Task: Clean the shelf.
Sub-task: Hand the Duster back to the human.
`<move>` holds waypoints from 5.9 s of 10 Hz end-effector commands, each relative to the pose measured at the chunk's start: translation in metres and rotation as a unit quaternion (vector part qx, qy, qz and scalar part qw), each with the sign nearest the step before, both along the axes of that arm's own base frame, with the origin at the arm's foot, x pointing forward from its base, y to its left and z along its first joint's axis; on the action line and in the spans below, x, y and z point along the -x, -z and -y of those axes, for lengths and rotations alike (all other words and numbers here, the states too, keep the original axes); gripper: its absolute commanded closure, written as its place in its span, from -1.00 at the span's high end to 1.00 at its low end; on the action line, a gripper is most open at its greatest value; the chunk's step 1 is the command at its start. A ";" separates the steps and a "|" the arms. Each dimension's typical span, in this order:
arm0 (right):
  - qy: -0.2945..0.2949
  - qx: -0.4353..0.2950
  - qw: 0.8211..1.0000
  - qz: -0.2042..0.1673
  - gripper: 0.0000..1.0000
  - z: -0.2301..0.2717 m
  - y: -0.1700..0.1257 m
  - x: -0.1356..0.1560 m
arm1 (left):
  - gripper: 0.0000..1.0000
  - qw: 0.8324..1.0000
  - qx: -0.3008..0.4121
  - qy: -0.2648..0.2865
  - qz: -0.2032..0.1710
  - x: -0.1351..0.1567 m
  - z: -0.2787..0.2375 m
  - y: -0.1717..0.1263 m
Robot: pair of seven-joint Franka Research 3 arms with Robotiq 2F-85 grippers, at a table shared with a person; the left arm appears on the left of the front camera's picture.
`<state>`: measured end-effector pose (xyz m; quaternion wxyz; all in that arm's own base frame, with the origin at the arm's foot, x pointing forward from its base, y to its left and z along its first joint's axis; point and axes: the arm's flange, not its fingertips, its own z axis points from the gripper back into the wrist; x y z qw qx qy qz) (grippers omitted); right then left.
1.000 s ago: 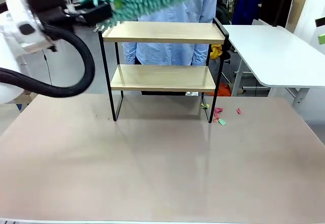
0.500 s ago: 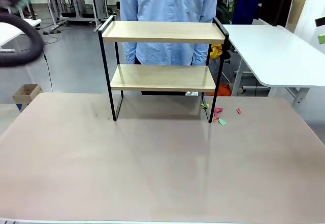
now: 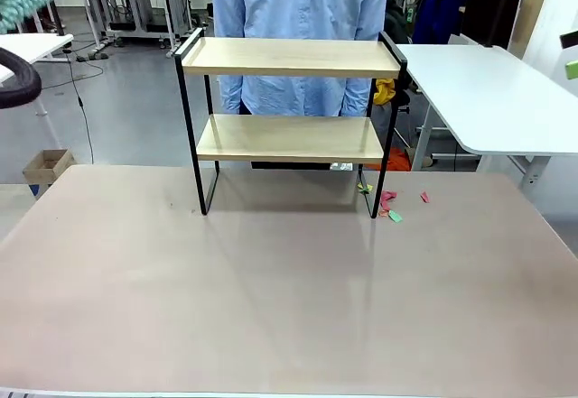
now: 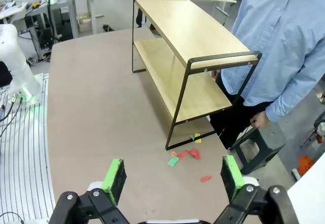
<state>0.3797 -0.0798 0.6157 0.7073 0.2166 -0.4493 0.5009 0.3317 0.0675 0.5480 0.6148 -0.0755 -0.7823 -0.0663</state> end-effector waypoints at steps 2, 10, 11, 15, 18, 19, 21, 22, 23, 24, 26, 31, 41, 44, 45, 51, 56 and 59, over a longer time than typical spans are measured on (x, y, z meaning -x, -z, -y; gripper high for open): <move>-0.007 -0.003 1.000 0.012 1.00 0.002 -0.001 -0.001 | -0.67 0.999 0.006 -0.030 -0.034 -0.015 0.038 0.109; -0.007 -0.003 1.000 0.012 1.00 0.002 -0.001 -0.001 | -0.67 0.992 0.026 0.006 -0.126 -0.038 0.087 0.244; -0.007 -0.003 1.000 0.012 1.00 0.002 -0.001 -0.001 | -0.67 0.988 0.040 0.027 -0.147 -0.069 -0.026 0.172; -0.007 -0.003 1.000 0.012 1.00 0.002 -0.001 -0.001 | -0.67 0.988 0.040 0.027 -0.147 -0.069 -0.026 0.172; -0.007 -0.003 1.000 0.012 1.00 0.002 -0.001 -0.001 | -0.67 0.988 0.040 0.027 -0.147 -0.069 -0.026 0.172; -0.007 -0.003 1.000 0.012 1.00 0.002 -0.001 -0.001 | -0.67 0.988 0.040 0.027 -0.147 -0.069 -0.026 0.172; -0.007 -0.003 1.000 0.012 1.00 0.002 -0.001 -0.001 | -0.67 0.988 0.040 0.027 -0.147 -0.069 -0.026 0.172; -0.007 -0.003 1.000 0.012 1.00 0.002 -0.001 -0.001 | -0.67 0.988 0.040 0.027 -0.147 -0.069 -0.026 0.172; -0.007 -0.003 1.000 0.012 1.00 0.002 -0.001 -0.001 | -0.67 0.988 0.040 0.027 -0.147 -0.069 -0.026 0.172; -0.007 -0.003 1.000 0.012 1.00 0.002 -0.001 -0.001 | -0.67 0.988 0.040 0.027 -0.147 -0.069 -0.026 0.172; -0.007 -0.003 1.000 0.012 1.00 0.002 -0.001 -0.001 | -0.67 0.988 0.040 0.027 -0.147 -0.069 -0.026 0.172; -0.007 -0.003 1.000 0.012 1.00 0.002 -0.001 -0.001 | -0.67 0.988 0.040 0.027 -0.147 -0.069 -0.026 0.172; -0.007 -0.003 1.000 0.012 1.00 0.002 -0.001 -0.001 | 0.99 0.987 0.057 0.013 -0.152 -0.051 -0.026 0.121; -0.007 -0.003 1.000 0.012 1.00 0.002 -0.001 -0.001 | 1.00 0.982 0.119 0.039 -0.143 -0.022 -0.039 0.040; -0.007 -0.003 1.000 0.012 1.00 0.002 -0.001 -0.001 | 1.00 0.979 0.155 0.042 -0.125 -0.004 -0.052 0.003; -0.007 -0.003 1.000 0.012 1.00 0.002 -0.001 -0.001 | 1.00 0.971 0.228 0.026 -0.066 0.042 -0.091 -0.067; -0.007 -0.003 1.000 0.012 1.00 0.002 -0.001 -0.001 | 1.00 0.971 0.228 0.026 -0.066 0.042 -0.091 -0.067; -0.007 -0.003 1.000 0.012 1.00 0.002 -0.001 -0.001 | 1.00 0.971 0.228 0.026 -0.066 0.042 -0.091 -0.067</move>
